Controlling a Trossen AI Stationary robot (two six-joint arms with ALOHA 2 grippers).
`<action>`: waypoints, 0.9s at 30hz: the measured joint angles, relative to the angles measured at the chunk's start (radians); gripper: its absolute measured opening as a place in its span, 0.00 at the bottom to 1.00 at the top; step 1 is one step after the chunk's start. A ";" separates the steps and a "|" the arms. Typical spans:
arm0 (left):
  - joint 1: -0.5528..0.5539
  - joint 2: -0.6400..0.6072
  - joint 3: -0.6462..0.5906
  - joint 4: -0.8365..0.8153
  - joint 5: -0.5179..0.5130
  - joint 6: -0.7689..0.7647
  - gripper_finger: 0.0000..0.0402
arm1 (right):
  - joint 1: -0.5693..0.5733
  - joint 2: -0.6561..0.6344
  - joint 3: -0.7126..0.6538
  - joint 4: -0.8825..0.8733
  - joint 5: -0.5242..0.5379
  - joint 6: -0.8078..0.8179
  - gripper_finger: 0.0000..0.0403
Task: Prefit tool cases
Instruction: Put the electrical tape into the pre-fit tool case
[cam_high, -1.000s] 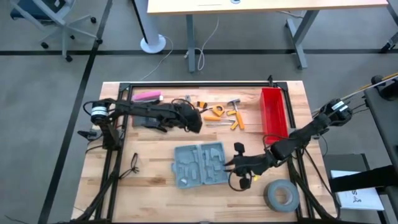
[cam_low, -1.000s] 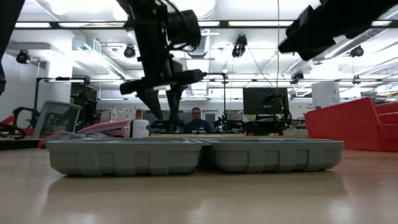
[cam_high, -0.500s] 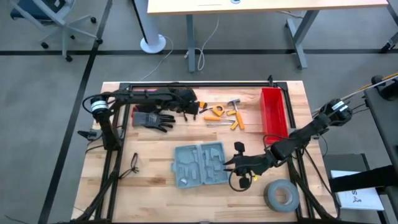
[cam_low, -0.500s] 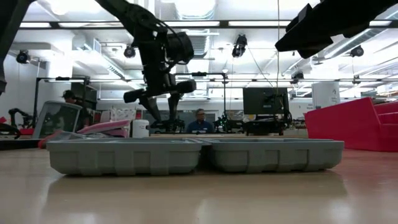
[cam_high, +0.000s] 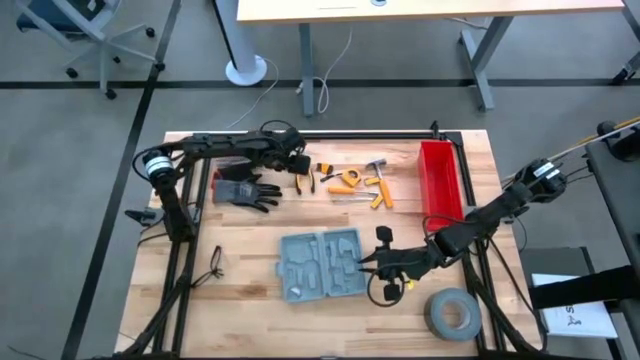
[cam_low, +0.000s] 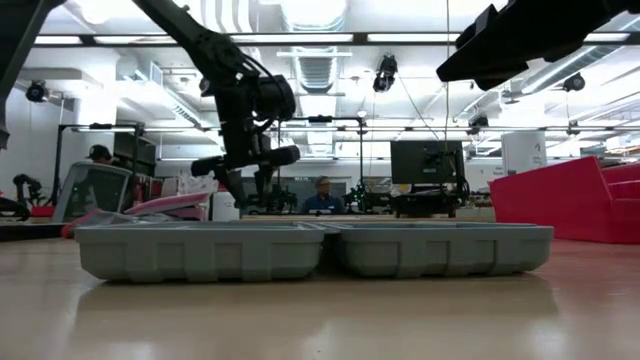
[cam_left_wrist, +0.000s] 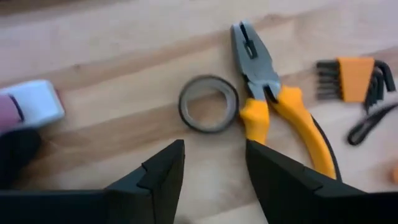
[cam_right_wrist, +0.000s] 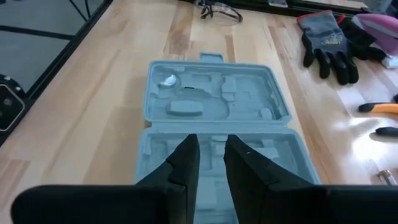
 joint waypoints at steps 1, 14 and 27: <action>0.007 0.003 0.000 0.007 0.000 0.006 0.43 | -0.001 0.000 0.000 0.000 0.000 0.000 0.14; 0.040 0.210 0.185 -0.120 0.044 0.087 0.44 | -0.011 0.000 0.000 0.001 0.000 0.005 0.20; 0.042 0.222 0.340 -0.288 -0.038 0.106 0.46 | -0.011 0.000 0.000 0.002 -0.002 0.013 0.16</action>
